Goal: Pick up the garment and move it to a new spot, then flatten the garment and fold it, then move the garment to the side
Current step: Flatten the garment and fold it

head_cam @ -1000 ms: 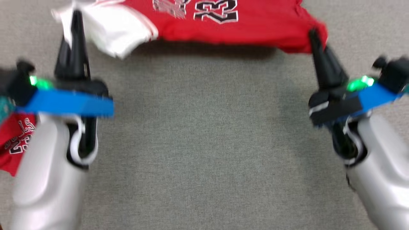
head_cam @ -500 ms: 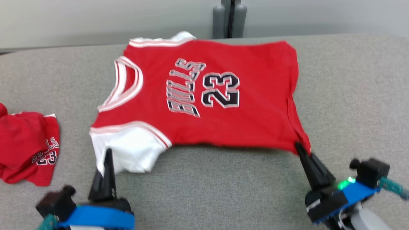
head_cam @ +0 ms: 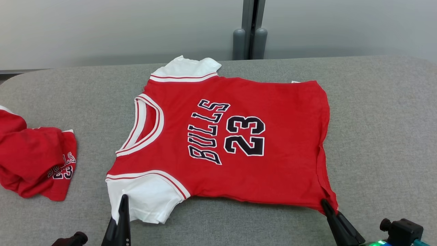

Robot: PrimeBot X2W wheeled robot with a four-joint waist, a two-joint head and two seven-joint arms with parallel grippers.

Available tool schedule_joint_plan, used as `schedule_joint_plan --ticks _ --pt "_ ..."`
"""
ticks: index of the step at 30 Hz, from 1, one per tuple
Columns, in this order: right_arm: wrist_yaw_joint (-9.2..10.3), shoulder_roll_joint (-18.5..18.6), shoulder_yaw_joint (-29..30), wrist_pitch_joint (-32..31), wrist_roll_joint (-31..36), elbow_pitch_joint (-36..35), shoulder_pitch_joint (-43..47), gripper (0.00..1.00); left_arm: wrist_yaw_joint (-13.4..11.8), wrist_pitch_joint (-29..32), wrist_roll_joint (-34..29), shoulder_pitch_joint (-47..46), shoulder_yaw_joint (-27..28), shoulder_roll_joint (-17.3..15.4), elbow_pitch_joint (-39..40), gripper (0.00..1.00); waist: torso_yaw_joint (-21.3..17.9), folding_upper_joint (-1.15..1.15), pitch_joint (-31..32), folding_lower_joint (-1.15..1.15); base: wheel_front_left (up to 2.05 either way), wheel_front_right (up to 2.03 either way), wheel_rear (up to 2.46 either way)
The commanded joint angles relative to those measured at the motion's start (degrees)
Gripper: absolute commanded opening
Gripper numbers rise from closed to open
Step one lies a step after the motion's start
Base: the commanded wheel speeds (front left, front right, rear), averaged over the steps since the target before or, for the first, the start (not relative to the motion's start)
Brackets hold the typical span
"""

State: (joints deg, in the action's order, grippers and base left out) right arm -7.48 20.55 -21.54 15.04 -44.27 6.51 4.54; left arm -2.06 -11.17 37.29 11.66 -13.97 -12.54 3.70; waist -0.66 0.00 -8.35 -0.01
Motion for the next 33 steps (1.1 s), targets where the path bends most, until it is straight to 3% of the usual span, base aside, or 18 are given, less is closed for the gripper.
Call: schedule_joint_plan --ticks 1,17,33 --pt "-0.03 -0.37 -0.23 0.20 0.51 -0.20 -0.63 0.00 0.08 0.43 -0.24 -0.85 -0.50 -0.39 0.41 0.00 -0.13 0.00 -0.12 0.01 0.00 0.00 0.00" --pt "-0.03 -1.42 -1.41 0.20 -1.03 4.80 -11.03 0.00 4.00 3.38 -0.18 -13.82 -0.94 -2.80 -4.93 0.00 -1.20 0.00 -2.64 0.01 0.00 0.00 0.00" --pt "-0.03 -3.27 -2.15 0.17 0.33 15.17 -23.48 0.00 7.72 3.28 -1.67 -32.81 -3.08 -3.74 -22.90 0.00 -2.25 0.00 -8.42 0.01 0.00 0.00 0.00"
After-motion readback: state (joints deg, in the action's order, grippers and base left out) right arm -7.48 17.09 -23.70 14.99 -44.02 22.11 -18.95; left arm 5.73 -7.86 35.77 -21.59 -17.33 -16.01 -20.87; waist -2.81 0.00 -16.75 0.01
